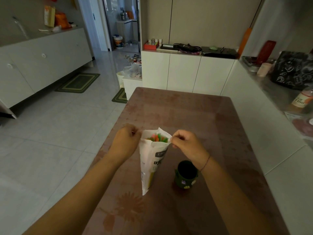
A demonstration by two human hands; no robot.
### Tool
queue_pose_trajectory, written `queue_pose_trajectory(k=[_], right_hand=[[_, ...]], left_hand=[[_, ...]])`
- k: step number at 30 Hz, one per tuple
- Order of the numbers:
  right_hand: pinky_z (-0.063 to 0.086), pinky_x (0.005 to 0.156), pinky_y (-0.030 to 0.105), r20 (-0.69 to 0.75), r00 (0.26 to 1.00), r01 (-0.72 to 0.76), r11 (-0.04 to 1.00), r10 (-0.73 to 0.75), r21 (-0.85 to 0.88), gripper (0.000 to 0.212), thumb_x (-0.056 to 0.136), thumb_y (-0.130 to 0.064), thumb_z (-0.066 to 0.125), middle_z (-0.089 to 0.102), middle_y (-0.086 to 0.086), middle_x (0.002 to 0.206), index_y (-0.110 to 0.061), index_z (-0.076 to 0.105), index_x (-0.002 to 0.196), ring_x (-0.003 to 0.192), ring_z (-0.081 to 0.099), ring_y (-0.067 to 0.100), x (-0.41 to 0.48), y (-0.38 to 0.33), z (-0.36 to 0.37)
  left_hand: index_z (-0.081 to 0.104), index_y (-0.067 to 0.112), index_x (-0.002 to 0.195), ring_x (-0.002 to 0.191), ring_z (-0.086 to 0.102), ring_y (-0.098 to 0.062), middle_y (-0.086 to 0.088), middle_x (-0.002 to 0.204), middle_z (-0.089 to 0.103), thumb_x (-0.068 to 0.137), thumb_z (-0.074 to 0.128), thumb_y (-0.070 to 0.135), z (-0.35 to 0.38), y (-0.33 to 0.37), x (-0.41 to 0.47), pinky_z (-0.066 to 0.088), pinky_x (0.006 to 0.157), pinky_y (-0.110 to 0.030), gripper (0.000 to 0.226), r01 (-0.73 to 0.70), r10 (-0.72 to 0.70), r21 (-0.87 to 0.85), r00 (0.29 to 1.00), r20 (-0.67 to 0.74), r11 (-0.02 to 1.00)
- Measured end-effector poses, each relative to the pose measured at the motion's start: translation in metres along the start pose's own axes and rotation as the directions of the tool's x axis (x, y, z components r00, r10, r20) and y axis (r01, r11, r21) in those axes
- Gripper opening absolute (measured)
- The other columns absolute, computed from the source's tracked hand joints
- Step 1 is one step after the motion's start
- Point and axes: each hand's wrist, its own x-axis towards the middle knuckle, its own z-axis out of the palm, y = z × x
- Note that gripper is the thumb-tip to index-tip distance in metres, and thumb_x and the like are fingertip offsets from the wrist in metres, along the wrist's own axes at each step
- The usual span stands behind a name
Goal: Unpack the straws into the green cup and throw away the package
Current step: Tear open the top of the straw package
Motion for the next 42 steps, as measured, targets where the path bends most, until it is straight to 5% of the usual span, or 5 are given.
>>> queue_pose_trajectory(k=[26,31,34,37,42], right_hand=[[0.045,0.047,0.012,-0.095,0.993,-0.067,0.997,0.064,-0.029,0.034,0.085,0.0,0.047,0.069,0.0,0.074,-0.016,0.068,0.106,0.051,0.059,0.002,-0.02,0.001,-0.009],[0.052,0.055,0.024,-0.198,0.966,-0.113,0.96,0.167,0.258,0.028,0.086,-0.002,0.046,0.069,0.0,0.072,-0.011,0.071,0.096,0.054,0.058,0.012,-0.018,0.01,-0.006],[0.051,0.058,0.028,-0.214,0.956,-0.115,0.926,0.202,0.36,0.023,0.087,-0.005,0.049,0.068,0.003,0.072,-0.012,0.07,0.092,0.054,0.057,0.012,-0.018,0.014,-0.007],[0.049,0.06,0.027,-0.197,0.955,-0.112,0.885,0.221,0.451,0.021,0.088,-0.008,0.053,0.067,0.004,0.073,-0.006,0.069,0.101,0.056,0.057,0.011,-0.019,0.018,-0.007],[0.05,0.057,0.021,-0.107,0.975,-0.095,0.802,0.194,0.589,0.014,0.088,-0.011,0.056,0.067,0.002,0.074,-0.011,0.07,0.09,0.061,0.06,0.008,-0.025,0.021,-0.014]], left_hand=[[0.054,0.023,0.072,0.06,0.059,-0.006,0.009,0.071,0.059,0.09,0.062,0.024,0.018,0.013,-0.009,0.041,0.046,-0.012,0.02,-0.252,0.255,0.131,0.967,-0.004,0.959],[0.057,0.015,0.062,0.057,0.059,-0.015,0.002,0.057,0.062,0.091,0.043,0.058,0.029,0.003,-0.02,0.051,0.058,-0.028,0.054,0.123,-0.114,-0.164,0.992,0.059,0.979],[0.067,0.005,0.081,0.065,0.071,-0.021,-0.007,0.068,0.074,0.077,0.032,0.079,0.043,-0.021,-0.04,0.053,0.053,-0.026,0.082,0.588,-0.431,-0.244,0.764,0.48,0.771],[0.053,-0.009,0.118,0.095,0.068,-0.043,-0.034,0.108,0.066,0.07,0.046,0.077,0.068,-0.039,-0.059,0.06,0.067,-0.044,0.099,0.924,-0.266,-0.353,0.381,0.886,0.147],[0.049,0.0,0.121,0.095,0.066,-0.049,-0.039,0.104,0.064,0.086,0.049,0.063,0.098,-0.037,-0.06,0.057,0.074,-0.057,0.072,0.815,-0.126,-0.509,0.494,0.86,-0.277]])
